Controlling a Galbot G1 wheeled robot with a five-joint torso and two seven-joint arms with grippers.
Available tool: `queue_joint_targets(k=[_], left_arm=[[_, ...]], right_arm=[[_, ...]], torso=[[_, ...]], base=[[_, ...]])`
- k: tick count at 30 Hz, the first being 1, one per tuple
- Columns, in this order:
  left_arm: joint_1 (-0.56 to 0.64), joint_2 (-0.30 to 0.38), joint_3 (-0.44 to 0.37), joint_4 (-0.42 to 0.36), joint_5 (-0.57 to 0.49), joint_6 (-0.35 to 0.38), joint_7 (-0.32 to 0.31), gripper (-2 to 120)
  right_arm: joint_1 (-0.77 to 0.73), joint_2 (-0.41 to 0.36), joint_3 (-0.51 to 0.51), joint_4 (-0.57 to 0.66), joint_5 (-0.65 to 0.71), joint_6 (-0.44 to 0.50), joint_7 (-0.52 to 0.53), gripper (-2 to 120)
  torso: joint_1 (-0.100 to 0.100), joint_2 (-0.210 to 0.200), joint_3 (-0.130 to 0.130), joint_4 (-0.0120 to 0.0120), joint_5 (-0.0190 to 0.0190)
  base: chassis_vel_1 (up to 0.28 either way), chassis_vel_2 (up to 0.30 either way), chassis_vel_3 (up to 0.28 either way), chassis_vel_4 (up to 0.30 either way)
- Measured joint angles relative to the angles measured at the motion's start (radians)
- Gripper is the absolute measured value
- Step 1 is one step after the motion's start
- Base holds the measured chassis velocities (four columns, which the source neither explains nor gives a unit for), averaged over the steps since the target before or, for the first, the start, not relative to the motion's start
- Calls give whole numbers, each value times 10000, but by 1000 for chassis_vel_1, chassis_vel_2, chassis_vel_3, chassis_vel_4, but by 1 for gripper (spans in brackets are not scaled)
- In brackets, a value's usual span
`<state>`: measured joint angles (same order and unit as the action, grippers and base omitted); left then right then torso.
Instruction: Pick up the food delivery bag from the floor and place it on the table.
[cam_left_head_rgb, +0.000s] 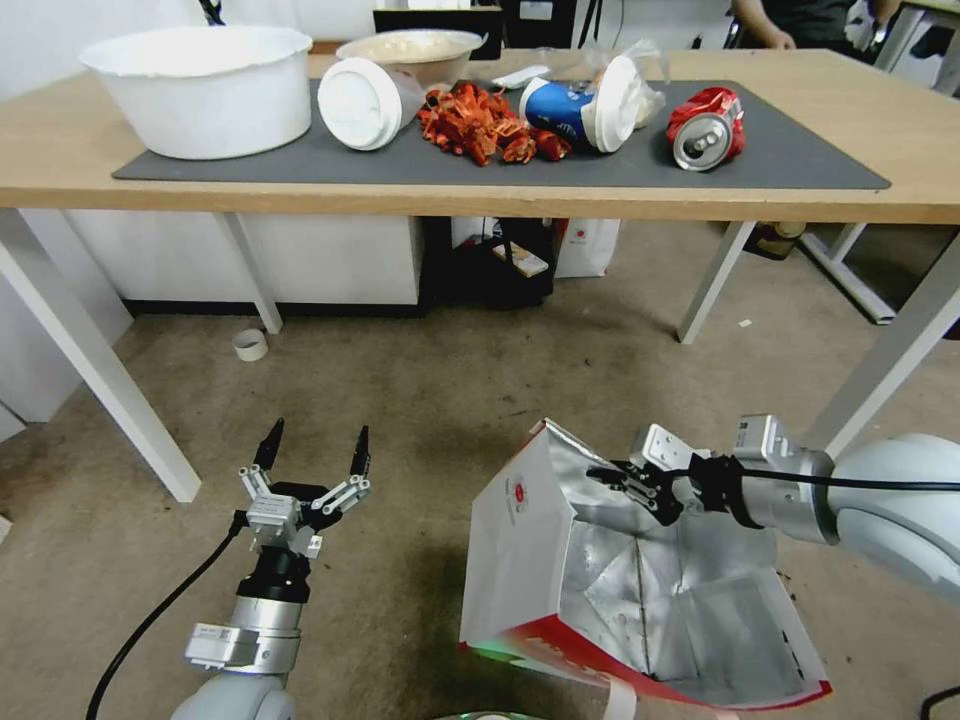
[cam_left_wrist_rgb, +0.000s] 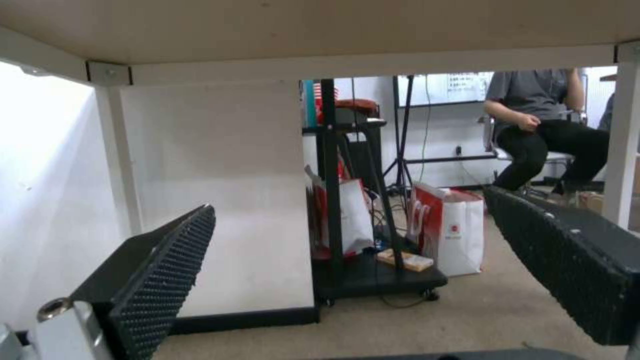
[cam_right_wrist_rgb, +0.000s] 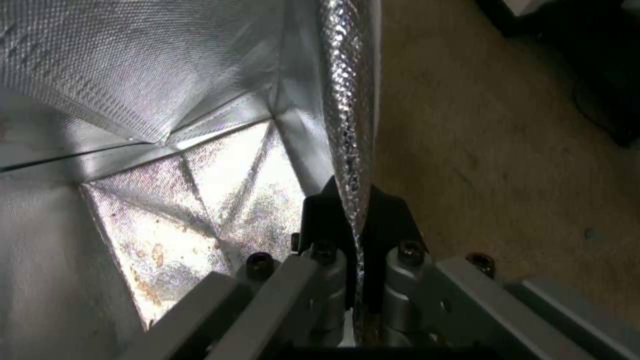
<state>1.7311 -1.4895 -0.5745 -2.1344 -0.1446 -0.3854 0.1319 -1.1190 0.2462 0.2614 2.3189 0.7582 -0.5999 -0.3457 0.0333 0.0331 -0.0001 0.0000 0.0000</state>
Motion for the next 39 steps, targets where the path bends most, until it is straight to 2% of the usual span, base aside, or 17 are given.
queue_joint_targets(k=[13, 18, 25, 27, 39], left_arm=[[72, 2, 52, 39, -300, -255, 155, 100], [140, -34, 80, 19, -325, -284, 237, 100], [173, -40, 87, -27, -315, -286, 254, 100], [178, -41, 84, -30, -296, -286, 259, 100], [137, -72, 102, -23, -247, -281, 287, 100]], right_arm=[[-80, 49, -29, 144, -239, -4, 1, 0], [-125, 42, -31, 208, -296, -4, 11, 0], [-138, 41, -27, 234, -302, -4, 13, 0], [-145, 43, -26, 235, -309, -4, 15, 0], [-132, 14, -23, 218, -313, 8, 3, 0]], torso=[[0, 19, 19, -1, 0], [3, 303, 293, 0, -1], [20, 523, 495, 0, 0], [39, 680, 636, -1, 0], [119, 1216, 1091, -1, -1]], base=[[0, 0, 0, 0], [0, 0, 0, 0], [0, 0, 0, 0], [0, 0, 0, 0], [0, 0, 0, 0]])
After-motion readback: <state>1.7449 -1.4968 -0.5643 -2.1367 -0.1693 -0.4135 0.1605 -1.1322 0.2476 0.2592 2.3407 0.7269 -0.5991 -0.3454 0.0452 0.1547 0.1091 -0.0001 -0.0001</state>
